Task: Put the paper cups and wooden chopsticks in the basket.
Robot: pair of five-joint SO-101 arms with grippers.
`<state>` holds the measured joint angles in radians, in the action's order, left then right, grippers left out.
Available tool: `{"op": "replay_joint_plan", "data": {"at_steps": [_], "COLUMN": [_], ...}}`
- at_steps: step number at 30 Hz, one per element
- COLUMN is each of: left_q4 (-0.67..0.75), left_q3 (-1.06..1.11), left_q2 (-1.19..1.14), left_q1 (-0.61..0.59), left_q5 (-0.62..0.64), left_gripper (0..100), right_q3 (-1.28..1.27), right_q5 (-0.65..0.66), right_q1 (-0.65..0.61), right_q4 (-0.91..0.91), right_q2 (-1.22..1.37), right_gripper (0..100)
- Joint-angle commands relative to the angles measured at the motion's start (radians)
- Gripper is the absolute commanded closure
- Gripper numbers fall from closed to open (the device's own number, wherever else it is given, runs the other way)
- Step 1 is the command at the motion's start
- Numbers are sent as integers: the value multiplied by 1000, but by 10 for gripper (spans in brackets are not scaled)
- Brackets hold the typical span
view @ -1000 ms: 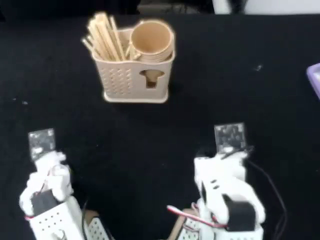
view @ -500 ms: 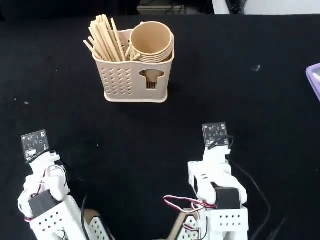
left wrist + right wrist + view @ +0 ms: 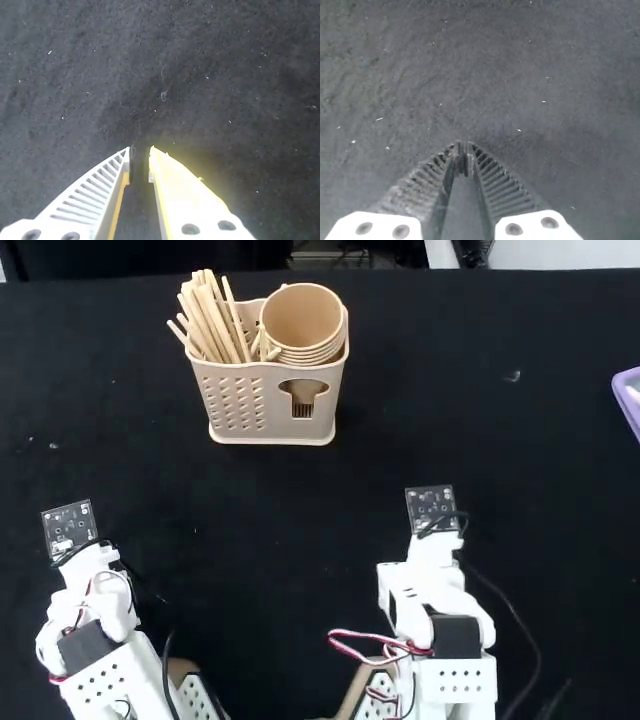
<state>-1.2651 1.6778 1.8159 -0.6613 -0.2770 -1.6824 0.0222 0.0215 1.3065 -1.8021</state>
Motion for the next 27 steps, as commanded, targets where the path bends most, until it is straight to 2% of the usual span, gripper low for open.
{"op": "replay_joint_plan", "data": {"at_steps": [1, 7, 14, 27], "left_q4": [-5, -5, -5, -5], "left_q3": [22, 22, 22, 22], "left_q2": [14, 14, 9, 8], "left_q1": [53, 272, 414, 430], "left_q5": [0, 0, 0, 0], "left_gripper": [925, 925, 925, 925], "right_q3": [-2, -2, -2, -2], "right_q5": [-5, -5, -5, -5], "right_q1": [46, 44, 44, 44], "right_q4": [0, 0, 0, 0], "right_q2": [-93, -93, -93, -93], "right_gripper": [987, 987, 987, 987]}}
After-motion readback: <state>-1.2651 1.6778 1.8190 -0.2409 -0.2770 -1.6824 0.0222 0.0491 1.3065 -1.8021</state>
